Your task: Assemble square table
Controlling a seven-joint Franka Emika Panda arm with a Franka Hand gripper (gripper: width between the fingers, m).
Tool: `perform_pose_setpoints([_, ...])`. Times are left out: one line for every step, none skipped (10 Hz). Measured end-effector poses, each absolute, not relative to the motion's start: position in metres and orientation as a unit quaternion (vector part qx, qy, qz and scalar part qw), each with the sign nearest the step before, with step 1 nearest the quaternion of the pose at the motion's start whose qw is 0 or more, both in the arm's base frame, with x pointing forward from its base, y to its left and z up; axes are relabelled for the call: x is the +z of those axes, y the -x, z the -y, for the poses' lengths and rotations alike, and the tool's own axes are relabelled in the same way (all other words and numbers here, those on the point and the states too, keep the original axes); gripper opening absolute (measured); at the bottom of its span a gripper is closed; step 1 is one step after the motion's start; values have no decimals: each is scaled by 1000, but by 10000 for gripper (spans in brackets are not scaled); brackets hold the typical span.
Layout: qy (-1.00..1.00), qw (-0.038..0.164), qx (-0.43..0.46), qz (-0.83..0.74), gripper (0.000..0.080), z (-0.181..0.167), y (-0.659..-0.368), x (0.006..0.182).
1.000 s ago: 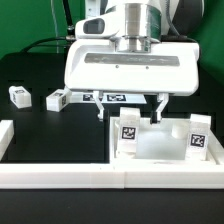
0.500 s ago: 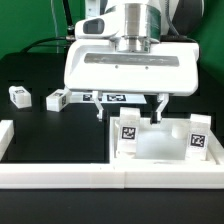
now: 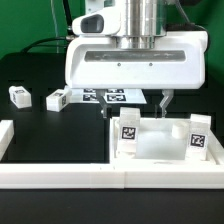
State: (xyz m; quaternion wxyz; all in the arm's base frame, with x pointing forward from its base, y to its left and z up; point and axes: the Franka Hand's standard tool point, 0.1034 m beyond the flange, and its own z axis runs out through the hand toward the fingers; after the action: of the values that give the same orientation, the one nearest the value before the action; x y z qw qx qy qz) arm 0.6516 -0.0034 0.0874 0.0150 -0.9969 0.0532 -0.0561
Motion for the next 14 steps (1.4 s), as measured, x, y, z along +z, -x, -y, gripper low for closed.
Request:
perform_pose_setpoints([998,18,-25,-53,648,5,-655,85])
perform_pose_setpoints([998,14,-38,-54,648,11,-661,80])
perform_pose_setpoints([997,14,-40,-61,648,11,-660,78])
perform_pose_setpoints([997,14,-40,-67,648,10,-660,79])
perform_pose_setpoints([996,15,-40,-76,528,10,-660,79])
perform_pose_setpoints([993,16,-39,-106,389,9,-660,79])
perform_pose_setpoints([988,18,-38,-149,290,9,-660,79])
perform_pose_setpoints([983,20,-38,-180,290,8,-660,79])
perform_pose_setpoints([975,22,-37,-217,290,8,-660,79])
perform_pose_setpoints([967,23,-37,-250,290,8,-660,78])
perform_pose_setpoints([948,26,-39,-315,290,9,-660,77])
perform_pose_setpoints([922,37,-35,-384,290,11,-660,77])
perform_pose_setpoints([877,56,-24,-477,290,10,-659,77])
perform_pose_setpoints([831,72,-10,-552,290,8,-658,76])
